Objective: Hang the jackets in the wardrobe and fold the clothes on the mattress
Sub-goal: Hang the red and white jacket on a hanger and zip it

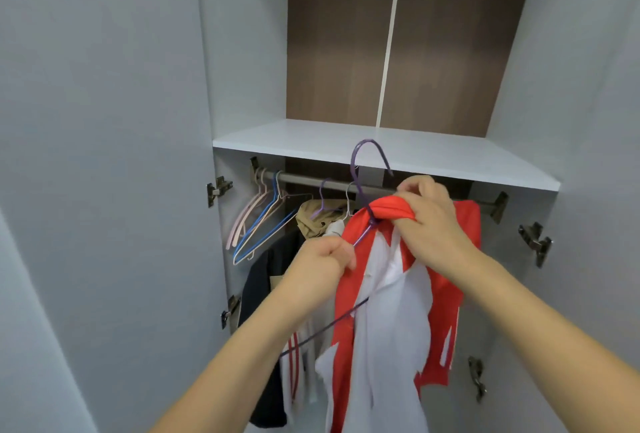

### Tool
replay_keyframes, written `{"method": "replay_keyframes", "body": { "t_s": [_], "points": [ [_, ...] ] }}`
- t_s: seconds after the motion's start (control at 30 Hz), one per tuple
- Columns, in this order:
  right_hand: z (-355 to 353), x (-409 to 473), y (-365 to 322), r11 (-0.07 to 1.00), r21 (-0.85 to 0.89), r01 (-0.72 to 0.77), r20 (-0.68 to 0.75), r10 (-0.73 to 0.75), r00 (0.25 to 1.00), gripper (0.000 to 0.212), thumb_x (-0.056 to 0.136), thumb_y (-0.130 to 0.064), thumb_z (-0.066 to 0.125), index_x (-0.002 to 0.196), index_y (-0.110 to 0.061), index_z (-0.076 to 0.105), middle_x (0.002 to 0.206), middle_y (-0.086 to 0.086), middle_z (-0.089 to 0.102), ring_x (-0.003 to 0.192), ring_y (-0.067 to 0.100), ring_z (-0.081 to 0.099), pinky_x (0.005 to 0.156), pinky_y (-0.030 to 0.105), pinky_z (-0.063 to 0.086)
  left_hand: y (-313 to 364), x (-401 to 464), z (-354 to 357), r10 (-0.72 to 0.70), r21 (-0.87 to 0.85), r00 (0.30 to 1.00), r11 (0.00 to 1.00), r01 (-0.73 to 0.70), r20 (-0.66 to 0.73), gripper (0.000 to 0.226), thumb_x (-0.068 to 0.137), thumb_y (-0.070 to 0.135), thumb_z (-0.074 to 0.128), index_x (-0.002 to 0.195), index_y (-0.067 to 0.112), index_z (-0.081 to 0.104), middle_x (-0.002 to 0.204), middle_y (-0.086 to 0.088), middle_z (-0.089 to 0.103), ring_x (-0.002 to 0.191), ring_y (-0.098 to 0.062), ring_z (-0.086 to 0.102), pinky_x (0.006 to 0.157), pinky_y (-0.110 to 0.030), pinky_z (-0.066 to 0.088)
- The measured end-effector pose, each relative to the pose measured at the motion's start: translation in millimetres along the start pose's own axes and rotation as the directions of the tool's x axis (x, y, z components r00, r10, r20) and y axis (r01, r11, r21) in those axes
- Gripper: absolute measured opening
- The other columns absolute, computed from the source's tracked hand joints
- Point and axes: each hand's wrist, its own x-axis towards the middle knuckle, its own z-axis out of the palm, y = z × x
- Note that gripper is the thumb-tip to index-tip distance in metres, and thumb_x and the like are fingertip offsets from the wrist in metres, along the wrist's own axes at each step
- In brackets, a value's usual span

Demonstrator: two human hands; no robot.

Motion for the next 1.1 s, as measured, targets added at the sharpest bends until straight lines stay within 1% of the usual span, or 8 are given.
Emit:
{"method": "replay_keyframes", "body": {
  "t_s": [0.17,0.33,0.4,0.5,0.6,0.77,0.9,1.1],
  "points": [
    [-17,20,-2,0.99,-0.02,-0.14,-0.035,0.14,0.99,0.048,0.091,-0.045,0.047,0.052,-0.018,0.055,0.058,0.0,0.056,0.069,0.032,0.054,0.062,0.036,0.039,11,12,-10,0.398,0.436,0.904,0.849,-0.298,-0.157,0.014,0.095,0.021,0.054,0.088,0.021,0.065,0.073,0.014,0.057,0.069,-0.008,0.052,0.067,-0.032,0.041],
    [-23,36,8,0.937,-0.005,-0.35,-0.185,0.343,0.921,0.05,0.092,-0.038,0.05,0.054,-0.006,0.051,0.056,0.007,0.051,0.067,0.037,0.05,0.059,0.034,0.033,-34,-12,0,0.798,0.732,0.528,0.54,-0.416,-0.29,0.022,0.075,0.006,0.057,0.096,0.012,0.058,0.096,-0.006,0.052,0.086,-0.024,0.046,0.075,-0.039,0.036],
    [-28,38,10,0.914,0.095,-0.394,-0.213,0.405,0.889,0.049,0.092,-0.035,0.051,0.05,-0.008,0.046,0.054,0.007,0.047,0.062,0.034,0.047,0.059,0.035,0.032,-69,-16,11,0.677,0.609,0.705,0.655,-0.447,-0.211,0.012,0.077,0.013,0.052,0.087,0.019,0.05,0.083,0.003,0.048,0.075,-0.021,0.046,0.065,-0.038,0.037],
    [-31,40,9,0.878,0.22,-0.424,-0.221,0.469,0.855,0.051,0.091,-0.037,0.053,0.05,-0.009,0.042,0.051,0.007,0.042,0.057,0.029,0.041,0.057,0.036,0.032,-103,1,31,-0.018,0.384,1.0,0.923,0.018,-0.001,0.046,0.085,0.035,0.063,0.127,0.025,0.046,0.119,0.006,0.05,0.108,-0.017,0.05,0.088,-0.032,0.045],
    [-33,40,7,0.864,0.271,-0.424,-0.212,0.484,0.849,0.051,0.09,-0.038,0.055,0.049,-0.012,0.039,0.05,0.007,0.037,0.053,0.026,0.036,0.055,0.038,0.032,-106,24,35,-0.366,0.035,0.891,0.928,0.371,0.268,0.069,0.086,0.032,0.072,0.143,0.019,0.036,0.134,0.004,0.049,0.116,-0.015,0.055,0.097,-0.029,0.047],
    [-44,29,16,0.872,0.249,-0.421,-0.211,0.473,0.855,0.05,0.09,-0.035,0.056,0.049,-0.012,0.039,0.049,0.007,0.035,0.052,0.025,0.034,0.053,0.037,0.031,-125,34,19,-0.431,0.121,0.722,0.89,0.44,0.542,0.031,0.095,0.015,0.064,0.125,0.015,0.063,0.119,0.001,0.07,0.102,-0.011,0.069,0.088,-0.024,0.055],
    [-54,12,38,0.895,0.183,-0.408,-0.202,0.44,0.875,0.048,0.09,-0.03,0.057,0.052,0.0,0.052,0.049,0.011,0.038,0.055,0.026,0.04,0.056,0.042,0.038,-123,47,-25,-0.402,-0.12,0.785,0.853,0.508,0.471,0.04,0.087,0.003,0.069,0.126,0.009,0.064,0.125,-0.013,0.067,0.116,-0.029,0.064,0.105,-0.044,0.047],
    [-46,-2,57,0.869,-0.151,-0.472,-0.093,0.462,0.882,0.041,0.089,-0.038,0.051,0.061,-0.01,0.061,0.062,0.007,0.053,0.067,0.033,0.049,0.065,0.036,0.038,-60,76,-85,-0.422,-0.186,0.895,0.877,0.443,0.145,0.017,0.082,-0.003,0.063,0.098,0.001,0.07,0.09,-0.016,0.075,0.075,-0.027,0.073,0.072,-0.037,0.059]
  ]
}}
